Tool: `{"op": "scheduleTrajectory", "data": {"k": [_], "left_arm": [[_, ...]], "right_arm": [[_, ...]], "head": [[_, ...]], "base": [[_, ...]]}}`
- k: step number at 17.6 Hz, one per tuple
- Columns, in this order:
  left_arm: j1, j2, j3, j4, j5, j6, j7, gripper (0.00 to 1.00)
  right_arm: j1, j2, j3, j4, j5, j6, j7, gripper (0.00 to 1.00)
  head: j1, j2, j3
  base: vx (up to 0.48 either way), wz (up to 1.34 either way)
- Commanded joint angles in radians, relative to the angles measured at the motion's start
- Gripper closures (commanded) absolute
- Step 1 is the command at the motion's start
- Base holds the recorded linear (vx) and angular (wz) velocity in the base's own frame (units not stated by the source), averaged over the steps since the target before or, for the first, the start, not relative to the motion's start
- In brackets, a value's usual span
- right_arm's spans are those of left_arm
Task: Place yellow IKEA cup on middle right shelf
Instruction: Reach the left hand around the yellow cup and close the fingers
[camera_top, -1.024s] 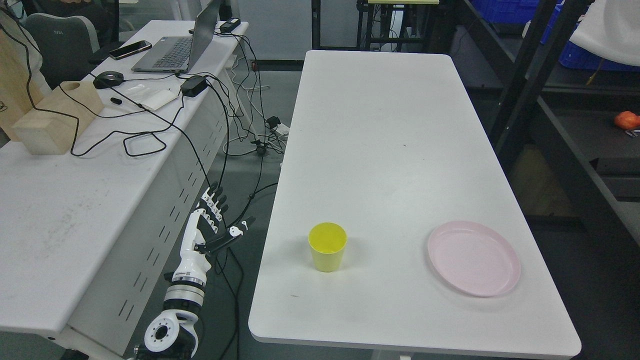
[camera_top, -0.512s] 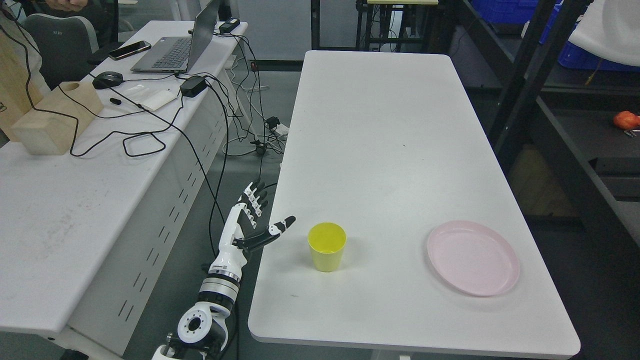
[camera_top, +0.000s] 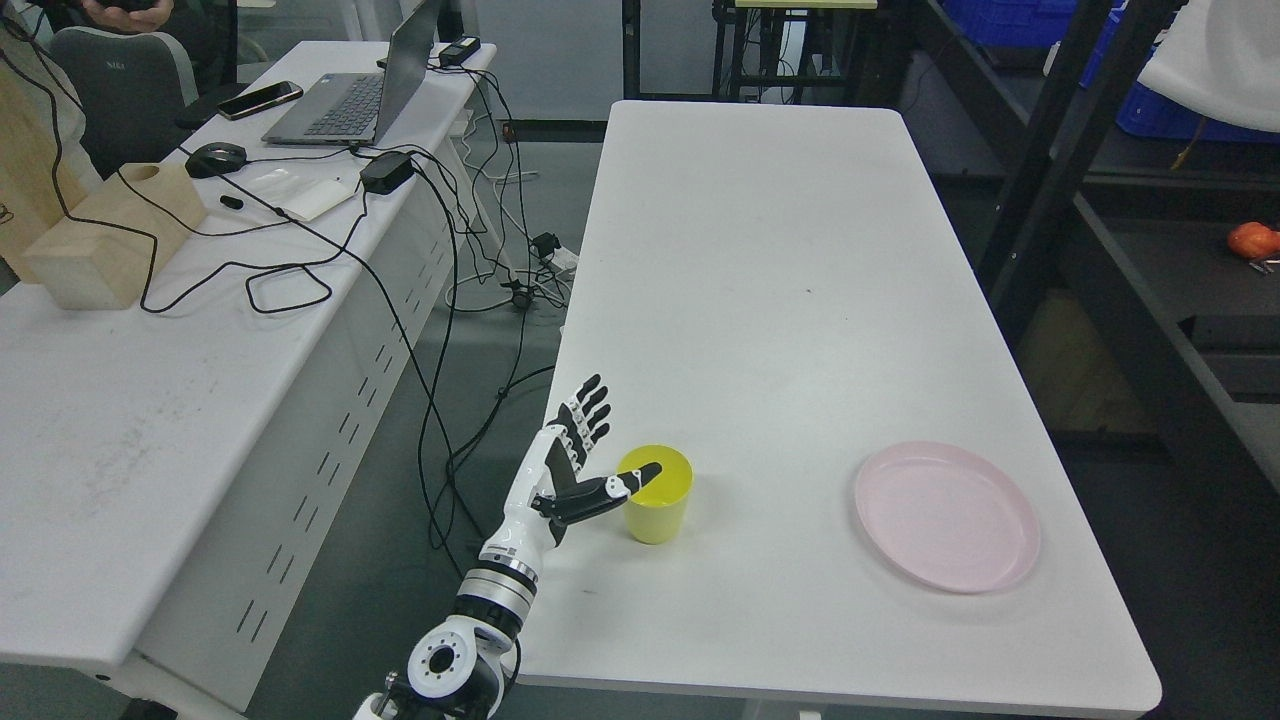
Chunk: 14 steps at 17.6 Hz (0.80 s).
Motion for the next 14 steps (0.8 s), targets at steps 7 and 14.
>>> {"op": "scheduleTrajectory", "data": {"k": [7,14], "left_arm": [[0.001,0.013,-0.138,0.062,0.038,0.001,0.0,0.02],[0.003,0.013,-0.134,0.094,0.038,0.006,0.0,0.05]], "right_arm": [[0.006,-0.017,0.0,0.0,0.0,0.0,0.006,0.01],[0.006,-0.017,0.0,0.0,0.0,0.001,0.006,0.01]], "head": [[0.0,0.0,0.0],[0.0,0.0,0.0]], "base": [[0.0,0.0],[0.0,0.0]]}}
